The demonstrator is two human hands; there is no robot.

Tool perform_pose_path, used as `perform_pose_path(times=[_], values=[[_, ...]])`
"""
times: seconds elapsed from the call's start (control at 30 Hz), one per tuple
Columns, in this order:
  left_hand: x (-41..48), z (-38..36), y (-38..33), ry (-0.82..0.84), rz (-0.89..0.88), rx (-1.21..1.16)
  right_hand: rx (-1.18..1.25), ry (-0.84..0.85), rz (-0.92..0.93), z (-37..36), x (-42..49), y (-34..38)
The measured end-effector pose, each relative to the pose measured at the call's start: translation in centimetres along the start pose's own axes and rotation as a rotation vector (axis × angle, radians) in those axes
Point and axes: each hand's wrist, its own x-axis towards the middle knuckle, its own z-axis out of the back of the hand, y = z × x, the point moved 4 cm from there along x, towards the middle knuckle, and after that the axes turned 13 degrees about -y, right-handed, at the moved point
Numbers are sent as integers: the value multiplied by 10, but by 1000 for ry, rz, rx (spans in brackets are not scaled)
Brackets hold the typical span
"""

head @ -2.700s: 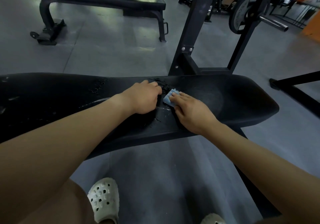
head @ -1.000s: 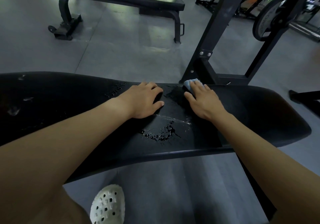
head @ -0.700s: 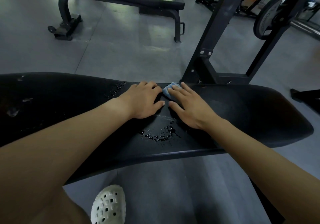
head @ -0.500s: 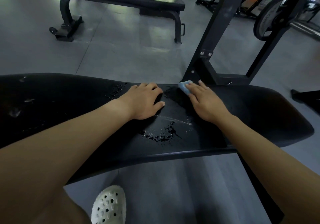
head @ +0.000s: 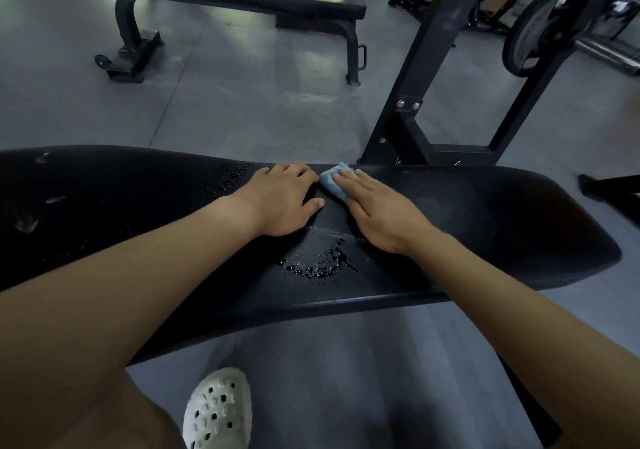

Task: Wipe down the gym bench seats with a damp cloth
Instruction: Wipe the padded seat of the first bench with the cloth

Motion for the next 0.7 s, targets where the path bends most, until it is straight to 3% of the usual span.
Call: perform_pose_path(times=[0.27,0.53,0.7], values=[[-14,11,16,33,75,74,-81,-128,-288,6,12,-26],[-19,13,21,6,93,69,33,2,-6,-12,22,28],[-18,11,22,11,97,59,42,-23,-97,-2,26,9]])
